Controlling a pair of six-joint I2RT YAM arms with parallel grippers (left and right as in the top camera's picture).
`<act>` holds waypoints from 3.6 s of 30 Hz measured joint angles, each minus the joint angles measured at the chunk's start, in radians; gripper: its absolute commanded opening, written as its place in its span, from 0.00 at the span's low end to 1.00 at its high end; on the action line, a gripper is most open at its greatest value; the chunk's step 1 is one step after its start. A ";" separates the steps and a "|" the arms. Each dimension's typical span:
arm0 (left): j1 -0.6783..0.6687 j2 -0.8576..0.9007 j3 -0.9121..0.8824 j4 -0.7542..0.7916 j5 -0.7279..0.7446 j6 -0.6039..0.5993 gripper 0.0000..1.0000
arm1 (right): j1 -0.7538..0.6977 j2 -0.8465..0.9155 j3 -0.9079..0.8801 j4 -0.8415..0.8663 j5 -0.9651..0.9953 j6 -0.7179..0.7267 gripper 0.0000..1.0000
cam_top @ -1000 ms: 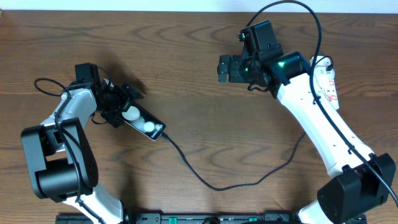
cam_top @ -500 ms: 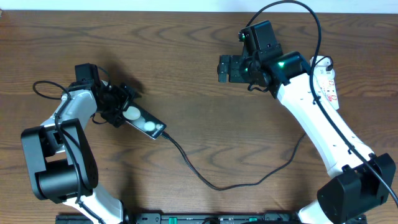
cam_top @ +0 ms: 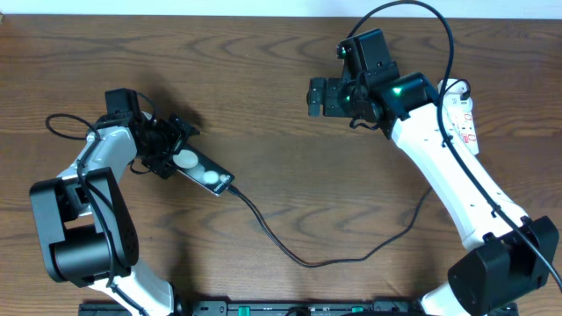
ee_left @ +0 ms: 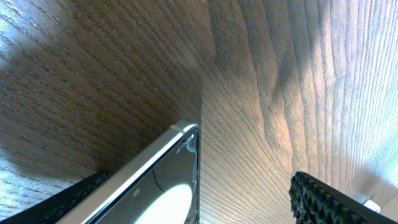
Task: Plug charger to phone and switch on socket
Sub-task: 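Set the black phone flat on the table with the left gripper, then open the left gripper and raise it off the phone, then move the right gripper over to the white power strip's orange switch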
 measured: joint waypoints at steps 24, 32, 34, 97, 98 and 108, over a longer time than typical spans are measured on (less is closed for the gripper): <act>0.000 0.002 0.017 -0.120 -0.016 0.004 0.94 | 0.000 0.000 0.000 0.000 0.000 0.000 0.99; 0.000 0.002 0.016 -0.175 -0.020 0.003 0.94 | 0.000 0.000 0.000 -0.001 0.000 0.000 0.99; 0.000 0.002 0.016 -0.175 -0.021 0.003 0.95 | 0.000 0.000 0.000 0.000 0.000 0.000 0.99; -0.182 -0.536 0.093 -0.137 -0.241 0.420 0.95 | -0.118 0.000 0.218 -0.246 -0.193 -0.129 0.99; -0.182 -0.536 0.093 -0.137 -0.241 0.420 0.95 | -0.154 -0.003 0.262 -0.292 -0.214 -0.150 0.99; -0.182 -0.536 0.093 -0.137 -0.245 0.423 0.95 | -0.652 -0.005 0.486 -0.589 -0.398 -0.400 0.99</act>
